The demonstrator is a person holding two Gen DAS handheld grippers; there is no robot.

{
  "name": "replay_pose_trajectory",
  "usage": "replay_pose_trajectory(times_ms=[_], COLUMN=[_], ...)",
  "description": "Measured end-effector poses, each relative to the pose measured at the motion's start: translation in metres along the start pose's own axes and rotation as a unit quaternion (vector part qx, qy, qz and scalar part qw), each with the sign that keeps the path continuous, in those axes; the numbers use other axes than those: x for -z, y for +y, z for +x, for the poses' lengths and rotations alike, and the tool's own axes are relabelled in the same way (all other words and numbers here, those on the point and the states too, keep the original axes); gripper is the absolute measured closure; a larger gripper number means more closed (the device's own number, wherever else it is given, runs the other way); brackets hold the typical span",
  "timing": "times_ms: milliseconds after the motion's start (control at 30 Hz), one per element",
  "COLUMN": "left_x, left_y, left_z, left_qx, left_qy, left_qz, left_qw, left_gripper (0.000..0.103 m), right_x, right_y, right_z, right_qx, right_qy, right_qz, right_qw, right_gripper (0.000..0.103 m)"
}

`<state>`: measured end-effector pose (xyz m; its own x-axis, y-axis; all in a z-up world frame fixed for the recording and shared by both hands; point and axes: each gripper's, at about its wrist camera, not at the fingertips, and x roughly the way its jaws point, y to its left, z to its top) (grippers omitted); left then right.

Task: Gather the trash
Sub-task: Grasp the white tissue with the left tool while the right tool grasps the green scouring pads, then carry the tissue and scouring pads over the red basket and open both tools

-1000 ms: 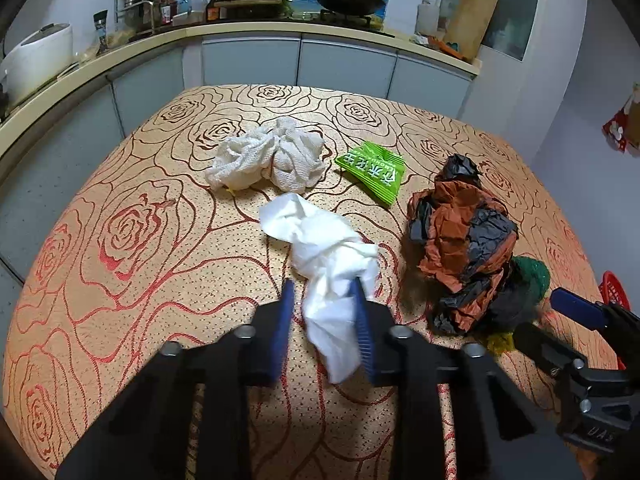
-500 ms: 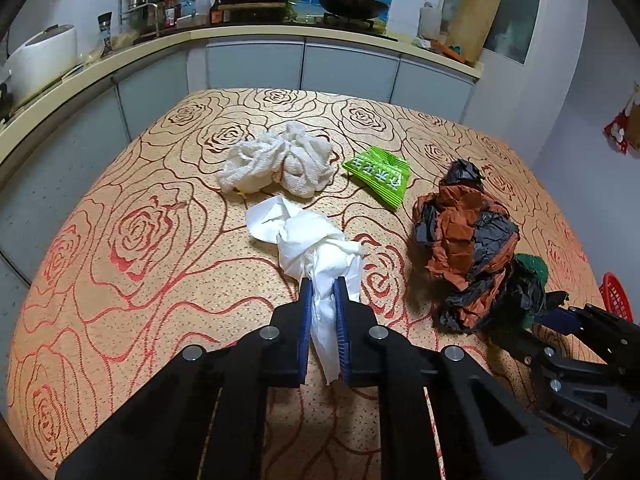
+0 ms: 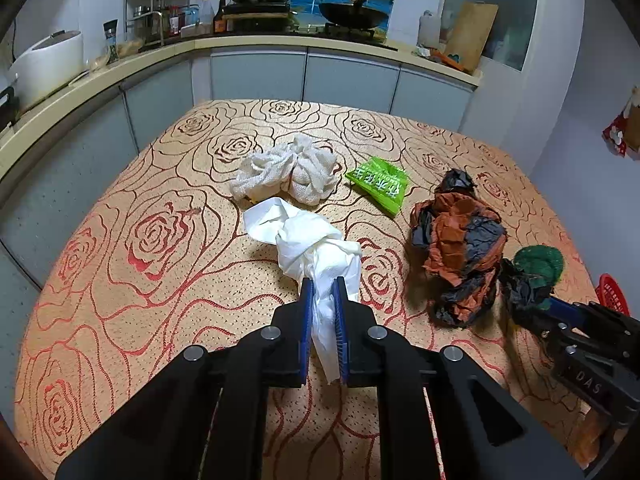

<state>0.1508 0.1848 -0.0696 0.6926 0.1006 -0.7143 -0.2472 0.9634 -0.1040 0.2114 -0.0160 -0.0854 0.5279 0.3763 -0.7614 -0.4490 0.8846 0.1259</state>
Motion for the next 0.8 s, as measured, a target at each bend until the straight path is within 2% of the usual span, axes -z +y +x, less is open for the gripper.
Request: replay_pose_trajectory(times_ms=[433, 800], left_x=[-0.013, -0.028], left_y=[-0.019, -0.055], left_z=[-0.037, -0.062], left_qx=[0.005, 0.023], left_qy=[-0.044, -0.077], left_qz=[0.012, 0.044], left_qw=[0.9989, 0.9958], left_gripper=[0.093, 0.093], right_x=[-0.002, 0.0], right_y=[-0.028, -0.051], right_z=[-0.054, -0.096], right_qx=[0.014, 0.027], right_qy=[-0.062, -0.107], right_qz=[0.023, 0.04], right_qw=[0.998, 0.993], right_gripper=[0.073, 0.073])
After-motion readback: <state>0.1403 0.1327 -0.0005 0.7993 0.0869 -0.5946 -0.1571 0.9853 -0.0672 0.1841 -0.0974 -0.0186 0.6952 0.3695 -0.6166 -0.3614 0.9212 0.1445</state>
